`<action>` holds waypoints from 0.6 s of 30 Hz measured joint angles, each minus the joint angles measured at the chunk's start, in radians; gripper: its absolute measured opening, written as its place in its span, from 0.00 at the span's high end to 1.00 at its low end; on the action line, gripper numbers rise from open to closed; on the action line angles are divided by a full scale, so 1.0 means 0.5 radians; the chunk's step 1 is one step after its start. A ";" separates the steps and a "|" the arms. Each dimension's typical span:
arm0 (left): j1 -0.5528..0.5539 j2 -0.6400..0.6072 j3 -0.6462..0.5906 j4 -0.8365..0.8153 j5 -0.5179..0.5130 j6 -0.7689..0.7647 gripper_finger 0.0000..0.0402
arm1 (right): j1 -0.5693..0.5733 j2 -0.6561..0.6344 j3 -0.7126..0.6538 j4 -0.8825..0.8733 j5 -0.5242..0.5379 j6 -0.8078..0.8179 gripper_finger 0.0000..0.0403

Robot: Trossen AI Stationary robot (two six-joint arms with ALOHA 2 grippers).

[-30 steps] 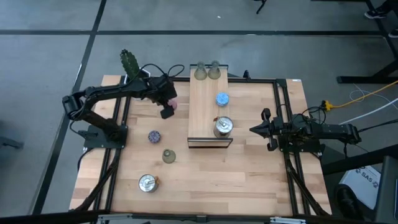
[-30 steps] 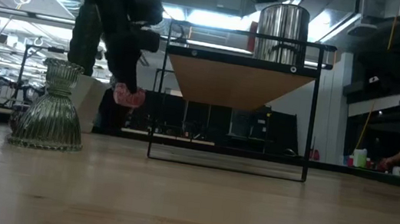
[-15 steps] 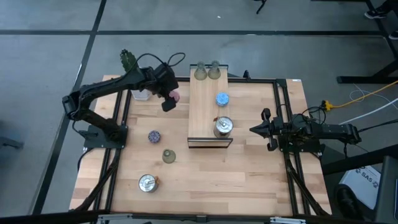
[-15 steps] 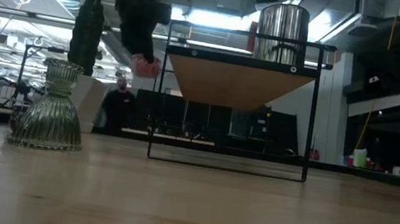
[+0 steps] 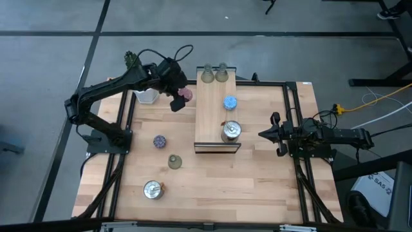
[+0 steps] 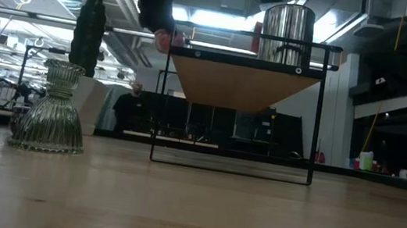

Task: Pick & Place candle stick holders
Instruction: Put the pink scented candle on the shelf

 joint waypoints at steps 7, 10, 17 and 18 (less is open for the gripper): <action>-0.059 0.037 0.077 0.010 0.000 0.000 0.25 | 0.000 0.000 0.000 0.000 0.000 0.000 0.99; -0.083 0.105 0.150 0.007 0.001 0.023 0.25 | 0.000 0.000 0.000 0.000 0.000 0.000 0.99; -0.101 0.254 0.335 -0.001 0.037 0.070 0.25 | 0.000 0.000 0.000 0.001 0.000 -0.001 0.99; -0.106 0.272 0.357 -0.004 0.042 0.080 0.25 | 0.000 0.000 0.000 0.000 0.000 0.000 0.99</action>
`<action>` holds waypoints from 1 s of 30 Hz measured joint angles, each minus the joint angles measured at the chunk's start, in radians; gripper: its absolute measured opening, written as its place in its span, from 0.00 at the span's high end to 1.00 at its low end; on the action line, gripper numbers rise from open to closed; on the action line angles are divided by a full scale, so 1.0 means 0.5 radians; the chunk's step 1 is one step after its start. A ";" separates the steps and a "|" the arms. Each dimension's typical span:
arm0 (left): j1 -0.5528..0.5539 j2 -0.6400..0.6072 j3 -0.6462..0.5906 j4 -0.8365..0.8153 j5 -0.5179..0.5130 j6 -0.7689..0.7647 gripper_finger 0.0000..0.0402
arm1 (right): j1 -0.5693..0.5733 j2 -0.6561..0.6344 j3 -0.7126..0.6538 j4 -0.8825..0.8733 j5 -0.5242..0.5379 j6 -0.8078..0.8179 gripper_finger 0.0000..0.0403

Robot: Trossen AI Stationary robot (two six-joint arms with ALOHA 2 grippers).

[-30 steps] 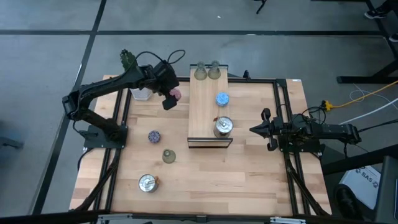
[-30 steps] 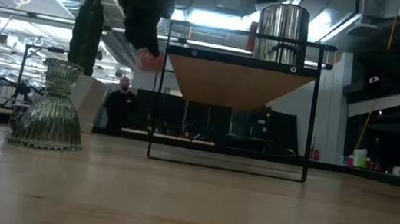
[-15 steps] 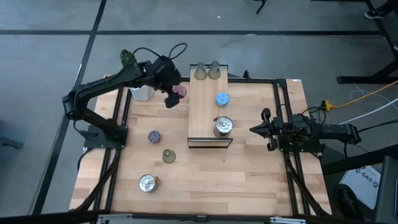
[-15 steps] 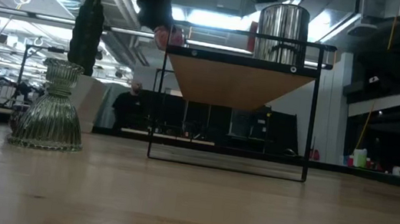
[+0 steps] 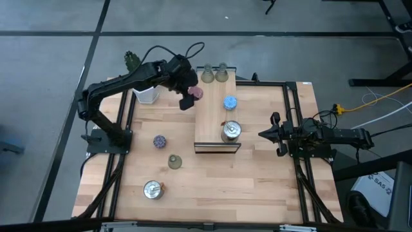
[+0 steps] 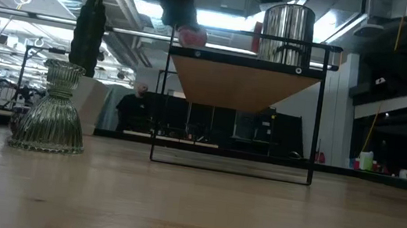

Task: Pick & Place candle stick holders
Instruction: Put the pink scented candle on the shelf

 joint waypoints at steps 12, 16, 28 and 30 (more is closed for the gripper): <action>-0.018 0.179 0.130 0.015 0.078 0.026 0.25 | 0.000 0.000 0.000 0.000 0.000 0.000 0.99; -0.022 0.248 0.137 0.049 0.080 0.026 0.25 | 0.000 0.000 0.000 0.000 0.001 -0.001 0.99; -0.086 0.441 0.139 0.186 0.135 0.025 0.25 | 0.000 0.000 0.000 0.001 0.001 -0.001 0.99; -0.087 0.465 0.139 0.205 0.135 0.024 0.25 | -0.001 0.000 0.000 0.000 0.001 0.000 0.99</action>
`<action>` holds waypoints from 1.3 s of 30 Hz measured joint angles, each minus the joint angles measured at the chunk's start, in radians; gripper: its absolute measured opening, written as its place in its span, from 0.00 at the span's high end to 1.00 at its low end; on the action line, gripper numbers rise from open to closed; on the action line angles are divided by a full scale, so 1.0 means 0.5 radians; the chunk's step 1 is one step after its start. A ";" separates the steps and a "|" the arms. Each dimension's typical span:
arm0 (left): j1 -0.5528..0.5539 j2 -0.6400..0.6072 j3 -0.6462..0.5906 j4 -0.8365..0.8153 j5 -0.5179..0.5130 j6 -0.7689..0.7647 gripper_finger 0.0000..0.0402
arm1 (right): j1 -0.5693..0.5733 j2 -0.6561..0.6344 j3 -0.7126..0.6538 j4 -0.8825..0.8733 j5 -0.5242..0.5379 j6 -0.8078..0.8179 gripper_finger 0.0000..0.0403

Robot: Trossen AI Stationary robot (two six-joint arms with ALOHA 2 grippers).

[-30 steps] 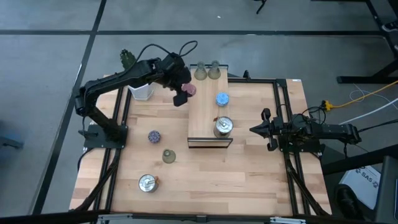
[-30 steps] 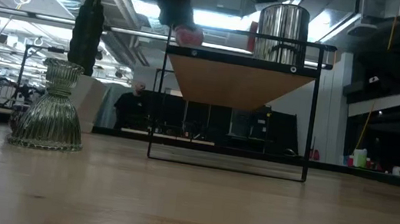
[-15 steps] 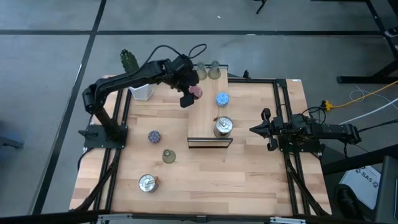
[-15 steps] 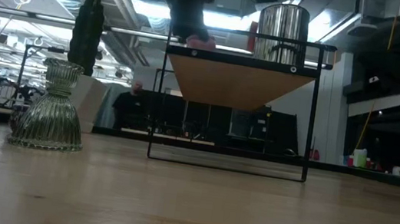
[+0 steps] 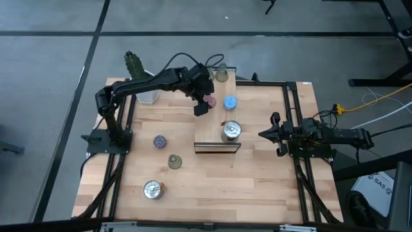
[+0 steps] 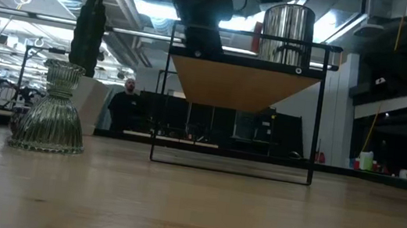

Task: Pick & Place candle stick holders
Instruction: Put the pink scented candle on the shelf

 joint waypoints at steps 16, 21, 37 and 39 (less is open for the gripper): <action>-0.011 0.115 0.000 0.113 0.007 -0.004 0.25 | 0.001 0.000 0.000 0.000 0.000 0.000 0.99; -0.011 0.115 0.000 0.113 0.007 -0.004 0.25 | 0.001 0.000 0.000 0.001 0.000 0.000 0.99; -0.011 0.115 0.000 0.109 -0.006 -0.002 0.17 | 0.000 0.000 0.000 0.001 -0.001 0.000 0.99; -0.011 0.115 0.000 0.109 -0.006 -0.002 0.16 | 0.000 0.000 0.000 0.000 -0.001 0.000 0.99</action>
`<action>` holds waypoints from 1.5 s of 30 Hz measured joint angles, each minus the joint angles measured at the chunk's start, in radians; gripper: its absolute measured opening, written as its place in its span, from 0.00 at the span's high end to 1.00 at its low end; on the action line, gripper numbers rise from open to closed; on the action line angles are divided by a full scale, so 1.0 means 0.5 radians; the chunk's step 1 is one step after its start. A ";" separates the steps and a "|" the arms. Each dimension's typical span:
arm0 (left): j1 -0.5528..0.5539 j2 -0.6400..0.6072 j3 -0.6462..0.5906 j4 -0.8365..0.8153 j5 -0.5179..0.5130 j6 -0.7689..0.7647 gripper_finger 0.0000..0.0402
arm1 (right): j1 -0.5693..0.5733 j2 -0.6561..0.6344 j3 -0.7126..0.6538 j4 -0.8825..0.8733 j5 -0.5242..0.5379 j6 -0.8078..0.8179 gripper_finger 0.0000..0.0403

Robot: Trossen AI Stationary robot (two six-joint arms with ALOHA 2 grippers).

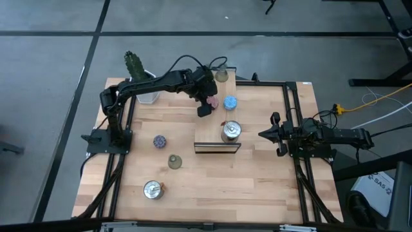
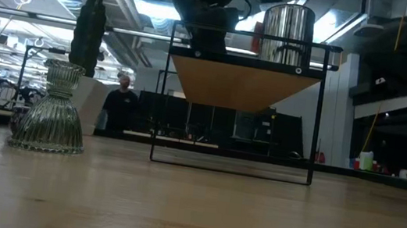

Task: Pick & Place candle stick holders
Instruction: Put the pink scented candle on the shelf

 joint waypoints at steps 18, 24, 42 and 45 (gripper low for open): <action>0.000 0.000 0.000 -0.002 -0.054 -0.070 0.03 | 0.000 0.000 0.000 0.000 0.001 0.000 0.99; -0.008 -0.018 0.000 -0.022 -0.068 -0.087 0.01 | 0.000 0.000 0.000 0.000 0.000 0.000 0.99; -0.011 -0.055 0.209 -0.619 -0.225 0.036 0.00 | 0.000 0.000 0.000 0.000 0.000 0.000 0.99; -0.011 -0.055 0.209 -0.620 -0.229 0.104 0.02 | 0.000 0.000 0.000 0.000 0.000 0.000 0.99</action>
